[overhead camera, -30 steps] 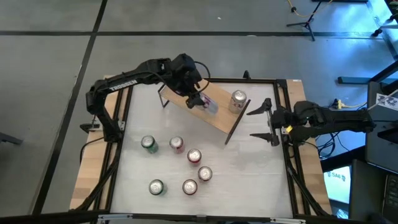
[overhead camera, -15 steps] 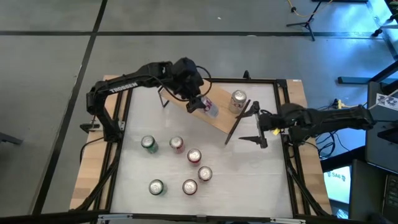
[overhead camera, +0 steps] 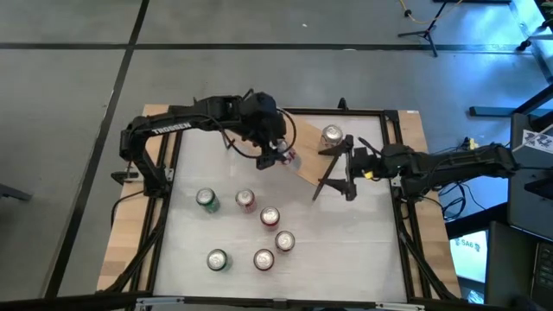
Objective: Place canned beverage on shelf
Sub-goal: Put the red-silver soda can on the shelf aligned with the other red-silver soda can
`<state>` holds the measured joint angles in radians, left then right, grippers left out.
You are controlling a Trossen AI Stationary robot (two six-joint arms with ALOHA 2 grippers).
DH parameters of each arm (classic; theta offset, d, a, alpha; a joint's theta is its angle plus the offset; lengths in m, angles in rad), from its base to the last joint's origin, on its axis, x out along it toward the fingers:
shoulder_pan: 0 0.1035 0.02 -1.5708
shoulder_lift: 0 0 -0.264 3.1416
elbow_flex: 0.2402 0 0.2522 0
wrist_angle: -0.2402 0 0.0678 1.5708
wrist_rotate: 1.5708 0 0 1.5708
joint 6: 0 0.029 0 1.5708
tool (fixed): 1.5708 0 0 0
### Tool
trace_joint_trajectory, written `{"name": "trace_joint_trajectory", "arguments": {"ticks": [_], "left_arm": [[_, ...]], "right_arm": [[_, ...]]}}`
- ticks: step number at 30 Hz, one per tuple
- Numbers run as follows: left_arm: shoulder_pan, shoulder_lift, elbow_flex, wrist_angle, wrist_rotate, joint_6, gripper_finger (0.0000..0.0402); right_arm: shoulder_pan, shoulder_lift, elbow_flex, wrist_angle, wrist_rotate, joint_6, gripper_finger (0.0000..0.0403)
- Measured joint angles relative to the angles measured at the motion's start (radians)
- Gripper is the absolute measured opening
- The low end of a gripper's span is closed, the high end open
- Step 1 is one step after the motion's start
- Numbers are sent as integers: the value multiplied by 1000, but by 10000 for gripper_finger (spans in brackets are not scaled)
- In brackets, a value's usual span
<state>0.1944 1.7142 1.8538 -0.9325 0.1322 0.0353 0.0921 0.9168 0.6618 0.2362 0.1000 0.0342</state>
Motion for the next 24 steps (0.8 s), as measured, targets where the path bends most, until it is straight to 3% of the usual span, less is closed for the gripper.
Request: {"name": "trace_joint_trajectory", "arguments": {"ticks": [17,24], "left_arm": [[-84,0,0,66,-3,56,286],[-111,0,0,69,-72,56,286]], "right_arm": [[-1,115,117,-46,13,68,392],[-1,116,124,-61,20,68,392]]}}
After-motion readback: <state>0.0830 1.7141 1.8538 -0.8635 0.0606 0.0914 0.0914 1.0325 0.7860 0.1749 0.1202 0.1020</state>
